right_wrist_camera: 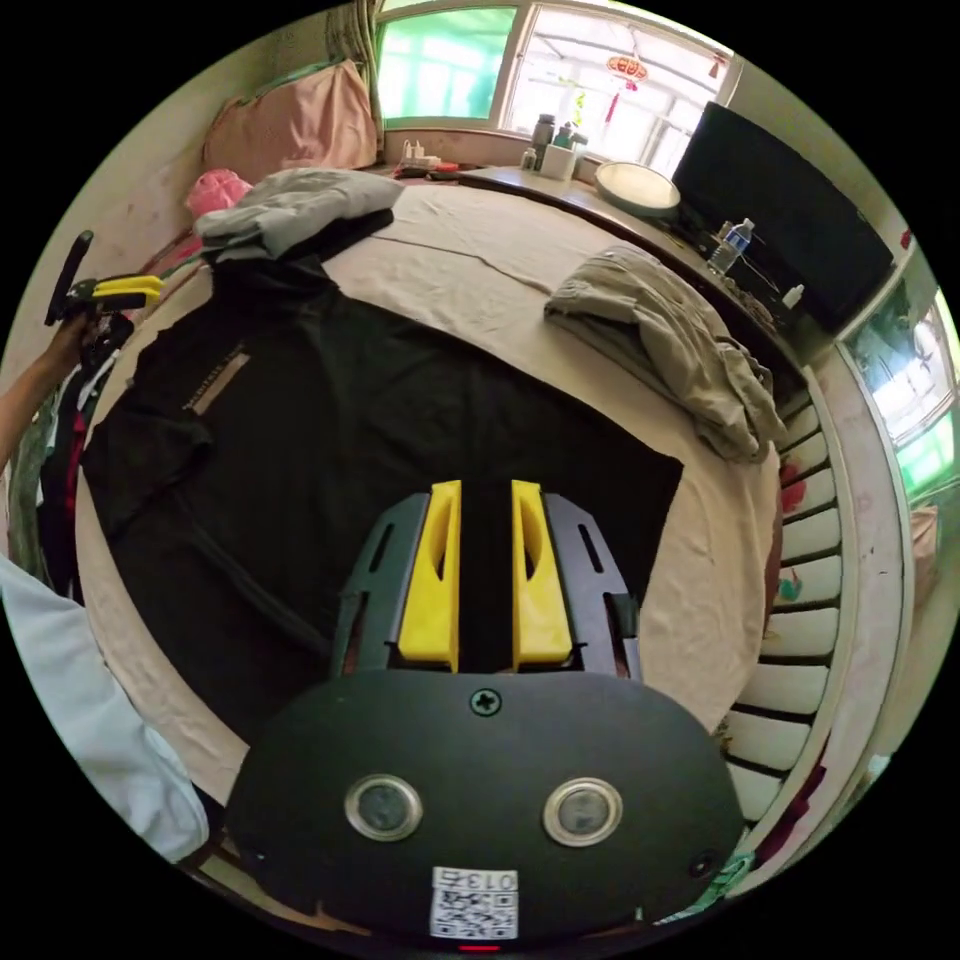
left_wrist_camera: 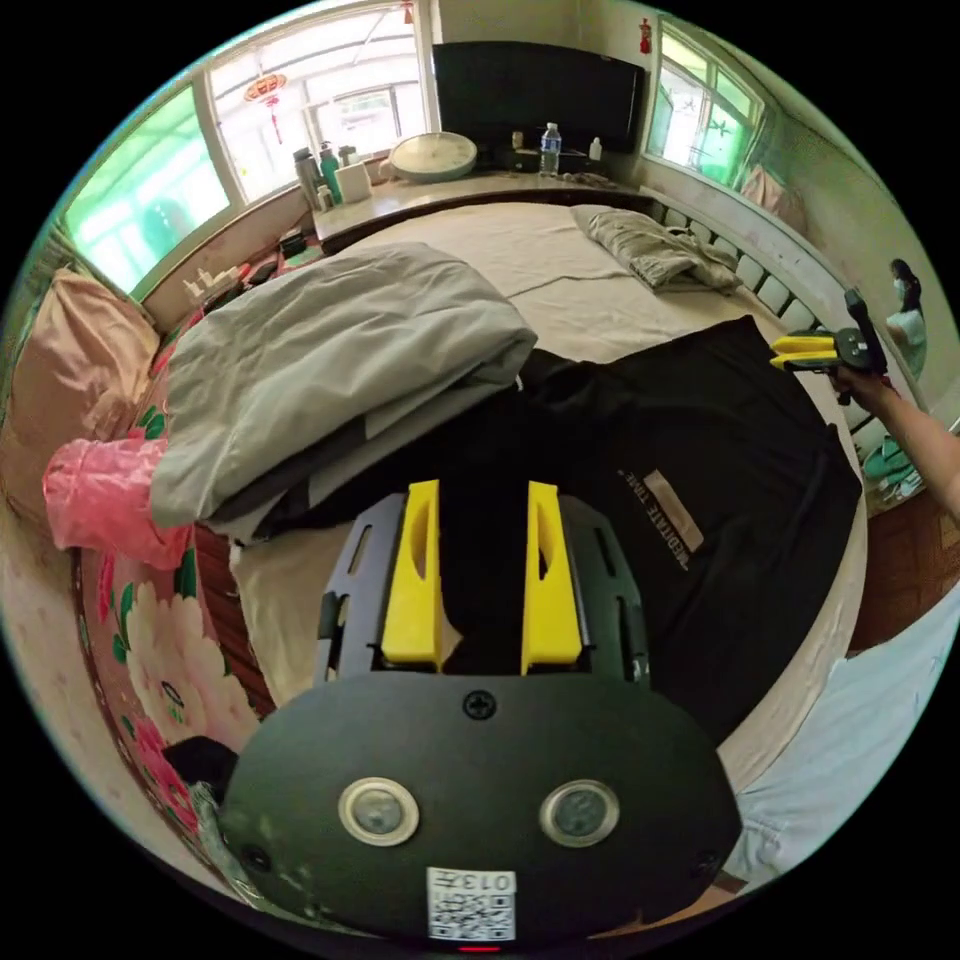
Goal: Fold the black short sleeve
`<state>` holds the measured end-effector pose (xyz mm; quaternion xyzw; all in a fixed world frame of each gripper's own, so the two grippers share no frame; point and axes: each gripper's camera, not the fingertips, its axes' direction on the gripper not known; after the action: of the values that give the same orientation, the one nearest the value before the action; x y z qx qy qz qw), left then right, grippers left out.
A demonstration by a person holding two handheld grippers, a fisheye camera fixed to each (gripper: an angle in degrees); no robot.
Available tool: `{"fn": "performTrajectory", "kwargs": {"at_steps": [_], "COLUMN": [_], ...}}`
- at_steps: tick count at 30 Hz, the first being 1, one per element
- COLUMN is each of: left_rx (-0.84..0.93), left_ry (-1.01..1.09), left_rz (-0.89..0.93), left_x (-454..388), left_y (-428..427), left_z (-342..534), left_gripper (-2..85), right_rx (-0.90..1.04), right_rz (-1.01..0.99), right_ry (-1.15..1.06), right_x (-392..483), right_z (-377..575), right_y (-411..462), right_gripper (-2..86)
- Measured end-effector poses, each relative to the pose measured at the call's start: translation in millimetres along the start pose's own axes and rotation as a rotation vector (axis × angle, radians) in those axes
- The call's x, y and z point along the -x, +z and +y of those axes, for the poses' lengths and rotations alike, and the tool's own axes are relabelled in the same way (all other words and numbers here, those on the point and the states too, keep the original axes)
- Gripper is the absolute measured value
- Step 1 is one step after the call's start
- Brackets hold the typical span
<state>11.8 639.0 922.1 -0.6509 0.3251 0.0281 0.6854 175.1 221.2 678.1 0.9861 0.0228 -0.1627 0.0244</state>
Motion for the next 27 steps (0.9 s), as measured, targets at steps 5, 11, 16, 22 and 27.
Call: {"fn": "performTrajectory", "kwargs": {"at_steps": [5,11,16,22,27], "left_rx": [0.136,0.172,0.22,0.145,-0.029], "left_ry": [0.073,0.106,0.144,0.081,0.176], "left_rz": [0.0,-0.031,-0.027,0.052,0.052], "left_x": [-5,-19,-26,-18,-30], "left_y": [53,74,86,75,16], "left_z": [-56,-67,-68,-64,-44], "left_gripper": [13.3,8.9,2.2,0.7,0.4], "right_rx": [0.059,0.157,0.194,0.234,0.063], "right_rz": [-0.003,-0.004,-0.057,-0.121,0.106], "right_ry": [-0.034,-0.172,-0.215,-0.216,-0.295], "right_x": [-52,-71,-77,-69,-26], "right_z": [-43,-79,-91,-92,-58], "right_y": [15,36,40,29,-33], "right_gripper": [9.2,9.2,4.2,0.8,0.4]}}
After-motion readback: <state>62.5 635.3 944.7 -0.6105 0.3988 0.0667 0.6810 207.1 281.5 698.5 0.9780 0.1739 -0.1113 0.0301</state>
